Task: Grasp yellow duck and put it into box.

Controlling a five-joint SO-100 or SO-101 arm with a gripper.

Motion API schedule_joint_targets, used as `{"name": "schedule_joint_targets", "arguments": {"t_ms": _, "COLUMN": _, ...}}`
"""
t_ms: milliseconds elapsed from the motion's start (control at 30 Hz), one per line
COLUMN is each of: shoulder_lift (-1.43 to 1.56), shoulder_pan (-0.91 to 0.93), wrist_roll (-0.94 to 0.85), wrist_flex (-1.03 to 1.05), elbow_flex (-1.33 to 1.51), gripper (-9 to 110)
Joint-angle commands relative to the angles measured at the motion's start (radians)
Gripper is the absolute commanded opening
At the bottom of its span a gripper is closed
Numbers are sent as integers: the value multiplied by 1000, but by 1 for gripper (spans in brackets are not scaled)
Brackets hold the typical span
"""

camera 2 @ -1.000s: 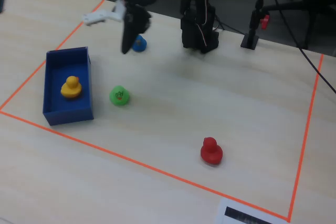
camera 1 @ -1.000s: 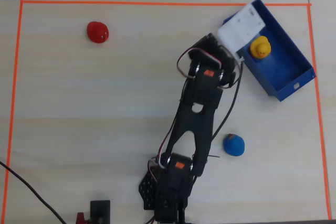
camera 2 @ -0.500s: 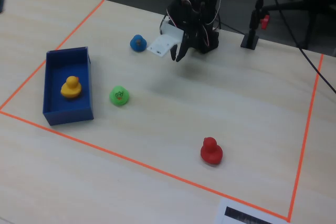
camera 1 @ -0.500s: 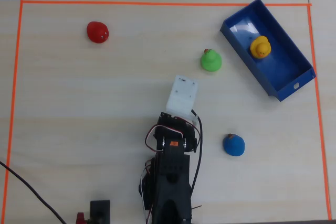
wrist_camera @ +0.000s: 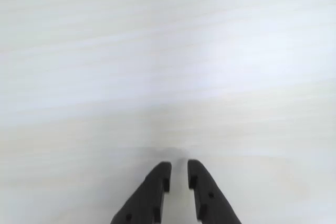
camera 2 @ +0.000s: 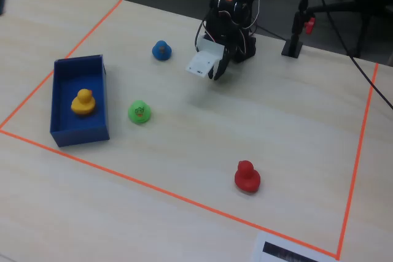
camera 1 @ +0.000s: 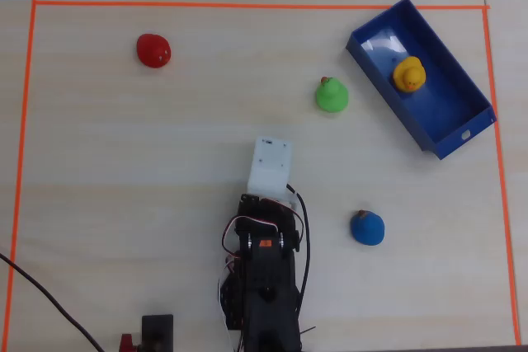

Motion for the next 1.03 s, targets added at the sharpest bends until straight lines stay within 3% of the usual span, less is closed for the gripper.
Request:
{"name": "schedule_joint_targets", "arguments": {"t_ms": 0, "shoulder_lift": 46, "shoulder_pan": -26, "wrist_roll": 0, "wrist_flex": 18, "elbow_flex": 29, "gripper": 0}}
{"name": "schedule_joint_targets", "arguments": {"t_ms": 1000, "shoulder_lift": 66, "shoulder_pan": -2, "wrist_roll": 0, "wrist_flex": 25, "elbow_flex": 40, "gripper": 0}}
